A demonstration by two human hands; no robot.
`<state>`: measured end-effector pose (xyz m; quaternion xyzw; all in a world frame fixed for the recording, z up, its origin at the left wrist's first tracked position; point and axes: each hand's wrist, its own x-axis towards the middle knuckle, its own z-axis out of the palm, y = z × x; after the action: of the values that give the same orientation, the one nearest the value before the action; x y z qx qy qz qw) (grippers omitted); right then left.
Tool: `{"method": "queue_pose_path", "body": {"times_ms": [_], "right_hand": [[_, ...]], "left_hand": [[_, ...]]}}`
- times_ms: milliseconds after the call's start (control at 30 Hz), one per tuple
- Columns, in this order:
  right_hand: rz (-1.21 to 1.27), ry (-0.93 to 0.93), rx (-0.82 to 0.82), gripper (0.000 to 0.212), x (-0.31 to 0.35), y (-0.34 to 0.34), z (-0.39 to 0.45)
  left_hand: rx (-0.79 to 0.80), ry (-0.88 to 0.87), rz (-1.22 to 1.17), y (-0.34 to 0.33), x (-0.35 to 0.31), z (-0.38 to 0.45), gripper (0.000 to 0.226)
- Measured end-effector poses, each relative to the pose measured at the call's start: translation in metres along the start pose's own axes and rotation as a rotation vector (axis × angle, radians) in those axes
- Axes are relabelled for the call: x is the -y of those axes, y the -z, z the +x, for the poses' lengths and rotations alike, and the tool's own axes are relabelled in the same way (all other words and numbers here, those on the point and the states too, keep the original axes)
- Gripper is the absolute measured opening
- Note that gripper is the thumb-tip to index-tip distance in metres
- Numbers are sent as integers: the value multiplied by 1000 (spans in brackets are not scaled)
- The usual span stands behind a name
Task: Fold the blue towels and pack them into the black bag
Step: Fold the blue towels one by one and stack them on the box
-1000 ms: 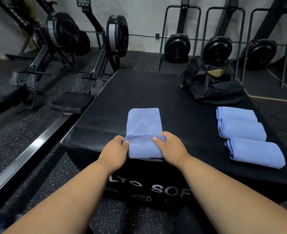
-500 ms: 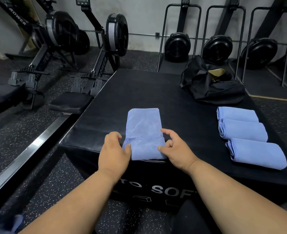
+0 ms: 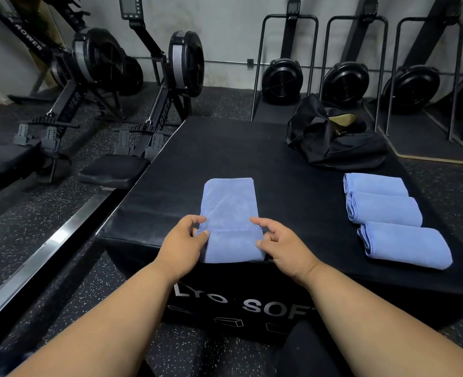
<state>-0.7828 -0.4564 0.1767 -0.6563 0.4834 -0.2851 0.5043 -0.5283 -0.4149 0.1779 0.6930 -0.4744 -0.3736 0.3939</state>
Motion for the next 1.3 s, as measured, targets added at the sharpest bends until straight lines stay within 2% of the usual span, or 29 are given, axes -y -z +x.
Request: {"method": "queue_pose_path", "body": {"times_ms": [200, 300, 367, 433, 500, 567, 667, 800, 1000, 1200, 1300], "right_hand": [[-167, 24, -17, 60, 0, -10, -1], [-209, 34, -61, 50, -1, -12, 0], [-218, 65, -84, 45, -1, -14, -1], [-228, 98, -117, 42, -2, -15, -2], [-269, 133, -138, 40, -4, -17, -4], [-396, 195, -157, 41, -9, -20, -7], [-583, 320, -194, 53, -15, -21, -11], [-487, 226, -111, 63, -16, -15, -15], [-612, 253, -24, 92, -24, -11, -15], [-441, 225, -122, 75, -21, -11, -12], [-201, 125, -116, 69, -12, -8, -9]], "left_hand": [[-49, -58, 210, -3, -1, -7, 27], [-181, -180, 260, -5, 3, -11, 24], [-247, -346, 408, -3, 6, -12, 23], [-205, -545, 573, 2, 11, -12, 24], [-73, -632, 632, 9, 16, -15, 25], [55, -604, 617, 16, 20, -20, 37], [143, -588, 678, 20, 24, -21, 64], [162, -586, 737, 16, 29, -11, 81], [84, -520, 597, 14, 31, -5, 67], [50, -406, 376, 15, 33, -5, 59], [45, -312, 243, 15, 32, -4, 52]]}}
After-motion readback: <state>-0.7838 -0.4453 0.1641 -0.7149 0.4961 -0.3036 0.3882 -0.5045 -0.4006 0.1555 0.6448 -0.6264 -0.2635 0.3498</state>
